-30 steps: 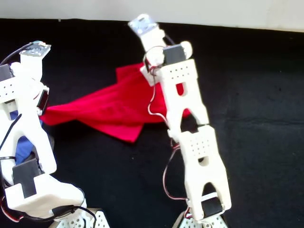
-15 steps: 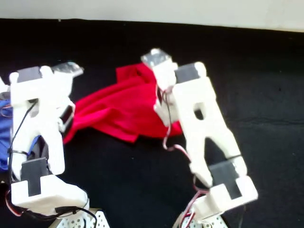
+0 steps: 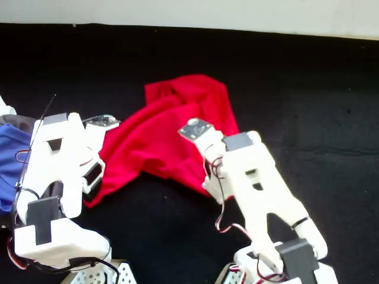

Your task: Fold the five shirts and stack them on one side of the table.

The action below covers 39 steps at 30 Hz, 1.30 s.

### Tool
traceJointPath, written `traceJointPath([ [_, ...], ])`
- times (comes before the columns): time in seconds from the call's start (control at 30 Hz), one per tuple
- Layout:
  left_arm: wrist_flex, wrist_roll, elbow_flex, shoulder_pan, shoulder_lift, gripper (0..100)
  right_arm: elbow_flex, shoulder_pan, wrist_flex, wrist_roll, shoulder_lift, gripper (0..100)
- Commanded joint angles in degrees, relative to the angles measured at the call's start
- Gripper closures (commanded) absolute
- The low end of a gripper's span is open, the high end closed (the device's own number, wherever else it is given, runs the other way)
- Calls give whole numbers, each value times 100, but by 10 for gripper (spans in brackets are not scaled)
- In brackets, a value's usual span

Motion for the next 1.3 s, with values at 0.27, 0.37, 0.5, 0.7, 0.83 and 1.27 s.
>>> traceJointPath([
  [0.27, 642, -202, -1367, -523, -259, 772, -22, -75, 400, 114, -892, 740],
  [0.37, 642, -237, -1288, -497, -233, 770, -22, -75, 365, 114, -1015, 739],
  [0.5, 53, -246, -620, -497, -198, 769, -22, -66, 365, 123, -1033, 746],
  [0.7, -1284, -220, 567, -497, -207, 766, -22, -66, 374, 114, -1024, 747],
  [0.83, -2163, -202, 936, -523, -207, 766, -22, -66, 382, 114, -989, 747],
  [1.27, -1407, -202, 92, -541, -224, 769, -22, -48, 400, 123, -989, 747],
])
